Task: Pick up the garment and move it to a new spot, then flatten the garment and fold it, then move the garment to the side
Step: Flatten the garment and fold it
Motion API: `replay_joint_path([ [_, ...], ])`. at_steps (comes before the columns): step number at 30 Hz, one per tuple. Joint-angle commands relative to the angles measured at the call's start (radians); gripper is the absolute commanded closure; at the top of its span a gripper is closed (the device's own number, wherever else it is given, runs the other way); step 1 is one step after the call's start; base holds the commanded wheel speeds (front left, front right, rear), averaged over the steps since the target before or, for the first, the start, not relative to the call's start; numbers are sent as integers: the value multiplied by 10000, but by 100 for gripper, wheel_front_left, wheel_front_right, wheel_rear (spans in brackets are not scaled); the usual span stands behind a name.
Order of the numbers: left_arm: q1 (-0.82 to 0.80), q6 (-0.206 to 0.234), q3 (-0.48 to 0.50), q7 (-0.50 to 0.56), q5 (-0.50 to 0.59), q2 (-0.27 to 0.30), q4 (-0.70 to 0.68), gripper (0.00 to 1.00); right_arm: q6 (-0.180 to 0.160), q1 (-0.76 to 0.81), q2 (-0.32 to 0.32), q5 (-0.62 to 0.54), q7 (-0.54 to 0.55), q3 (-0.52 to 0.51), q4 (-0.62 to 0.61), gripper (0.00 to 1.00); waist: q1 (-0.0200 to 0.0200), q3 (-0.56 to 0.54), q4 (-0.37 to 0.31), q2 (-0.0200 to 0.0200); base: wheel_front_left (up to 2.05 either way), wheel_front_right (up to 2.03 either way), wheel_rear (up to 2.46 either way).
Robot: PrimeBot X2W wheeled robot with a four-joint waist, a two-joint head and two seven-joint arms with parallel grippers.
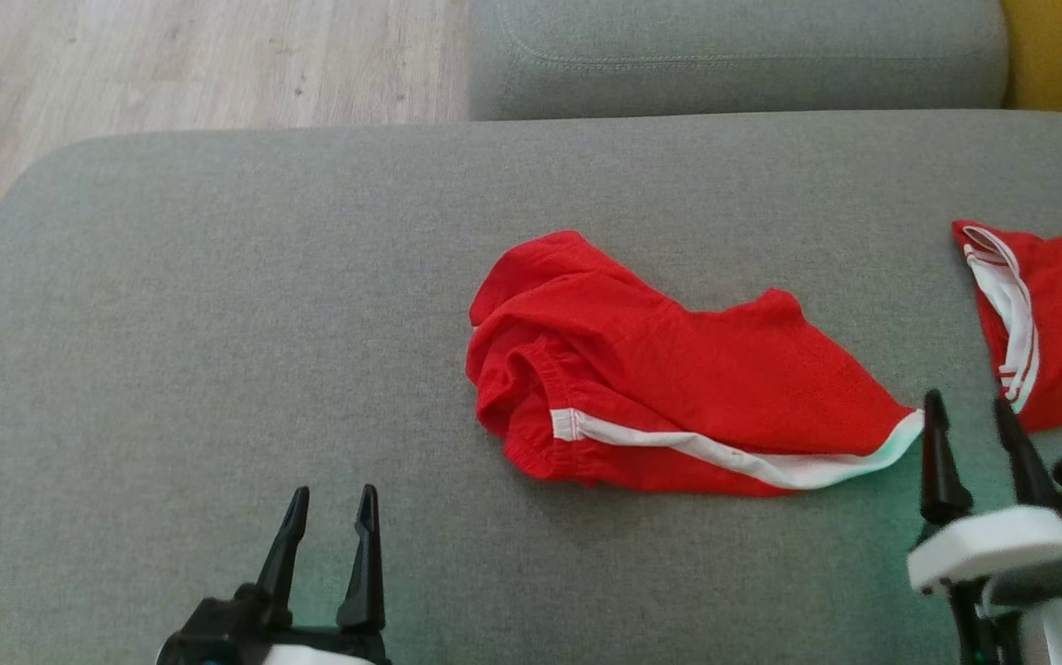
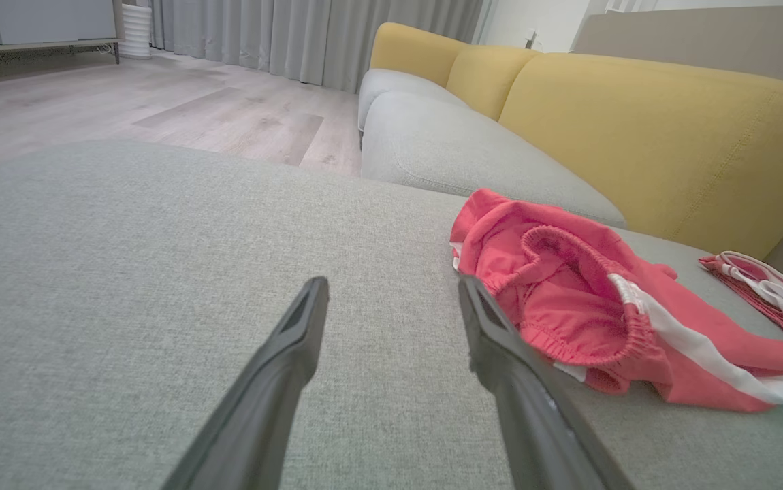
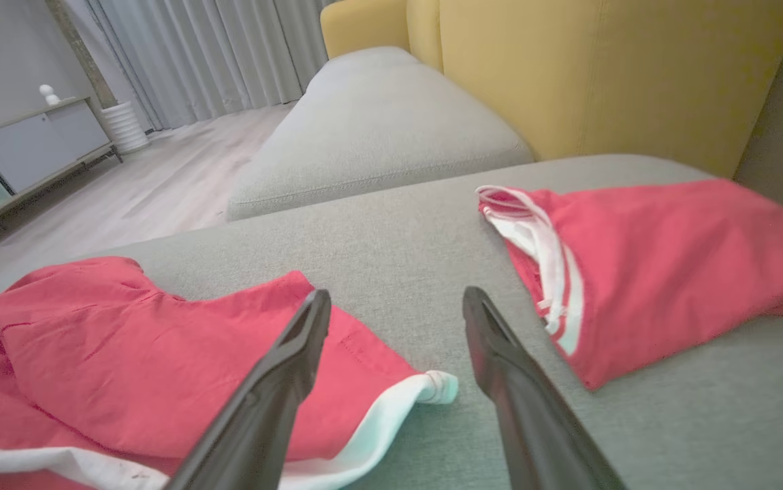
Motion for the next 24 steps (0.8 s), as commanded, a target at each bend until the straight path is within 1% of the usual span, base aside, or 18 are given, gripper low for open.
replay_joint_path([
  [1,-111,31,388,-109,42,-18,-297,0,69,274,-55,-748,-483,94,-1057,0,0,-80,-13,0,0,0,0],
  [4,-46,18,406,-109,81,-18,-276,0,69,839,-55,-2234,-1159,85,-1871,0,0,-186,-14,0,0,0,0],
  [7,-31,13,425,-109,110,-18,-274,0,69,1120,-55,-2222,-1469,-97,-2037,0,0,-230,-37,0,0,0,0],
  [9,-30,-20,433,-109,176,-18,-278,0,69,1388,-55,-2502,-1827,-172,-2134,0,0,-277,-92,0,0,0,0],
  [14,9,-56,512,-109,280,-18,-263,0,69,1575,-55,-2495,-2000,-225,-2051,0,0,-323,-213,0,0,0,0],
  [18,48,-102,570,-109,354,-18,-215,0,69,1755,-55,-2375,-2007,100,-1979,0,0,-349,-295,0,0,0,0],
  [24,43,-231,540,-109,453,-18,-107,0,69,1866,-55,-2147,-2009,553,-1467,0,0,-364,-375,0,0,0,0],
])
